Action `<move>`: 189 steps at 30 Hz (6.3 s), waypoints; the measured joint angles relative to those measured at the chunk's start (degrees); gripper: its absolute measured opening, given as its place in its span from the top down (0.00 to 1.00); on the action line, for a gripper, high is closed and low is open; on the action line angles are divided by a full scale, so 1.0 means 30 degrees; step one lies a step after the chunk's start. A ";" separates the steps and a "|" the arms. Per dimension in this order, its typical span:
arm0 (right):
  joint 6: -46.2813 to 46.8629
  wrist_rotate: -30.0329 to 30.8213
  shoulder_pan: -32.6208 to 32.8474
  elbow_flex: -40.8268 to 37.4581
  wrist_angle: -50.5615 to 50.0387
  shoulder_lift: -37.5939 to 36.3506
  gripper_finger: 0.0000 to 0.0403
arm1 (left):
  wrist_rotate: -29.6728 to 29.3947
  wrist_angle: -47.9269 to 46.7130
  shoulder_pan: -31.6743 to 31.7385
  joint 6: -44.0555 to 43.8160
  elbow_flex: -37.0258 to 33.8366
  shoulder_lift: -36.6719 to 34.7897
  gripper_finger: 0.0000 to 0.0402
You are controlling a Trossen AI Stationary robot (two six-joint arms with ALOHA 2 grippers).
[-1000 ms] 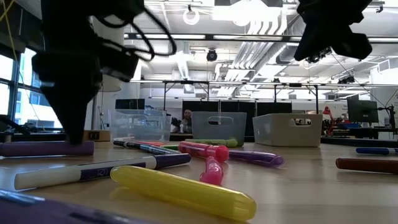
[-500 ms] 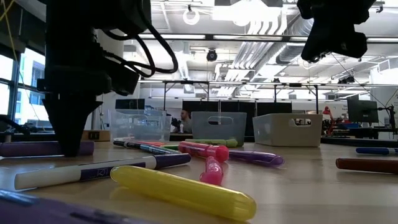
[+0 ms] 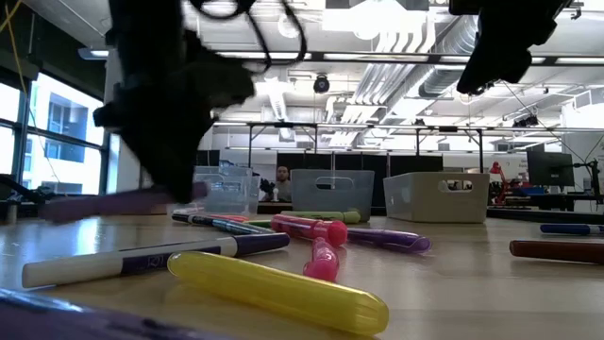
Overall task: Pick & Place Markers
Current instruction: Put the left violet highlighter into the black bin, then put the blue dry erase marker into the transparent bin
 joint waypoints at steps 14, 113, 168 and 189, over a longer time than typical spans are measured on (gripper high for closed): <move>-0.6022 -0.3289 -0.0494 0.0000 0.6156 0.0000 0.72 | -0.6666 0.0936 0.1142 0.4620 0.8356 -0.0218 0.86; -0.5349 -0.3623 -0.2693 -0.0022 -0.8908 0.2095 0.74 | 0.1136 0.2432 0.0560 0.7942 -0.2541 -0.4462 1.00; -0.5270 0.0357 -0.3153 0.1217 0.9023 -0.1399 0.96 | -0.2666 2.0617 0.2549 1.7339 -0.7956 -0.9978 0.56; -1.0997 0.1783 -0.0908 0.1217 1.3788 0.0190 0.95 | -0.2397 1.7399 0.3145 2.0261 0.0428 -0.4400 0.56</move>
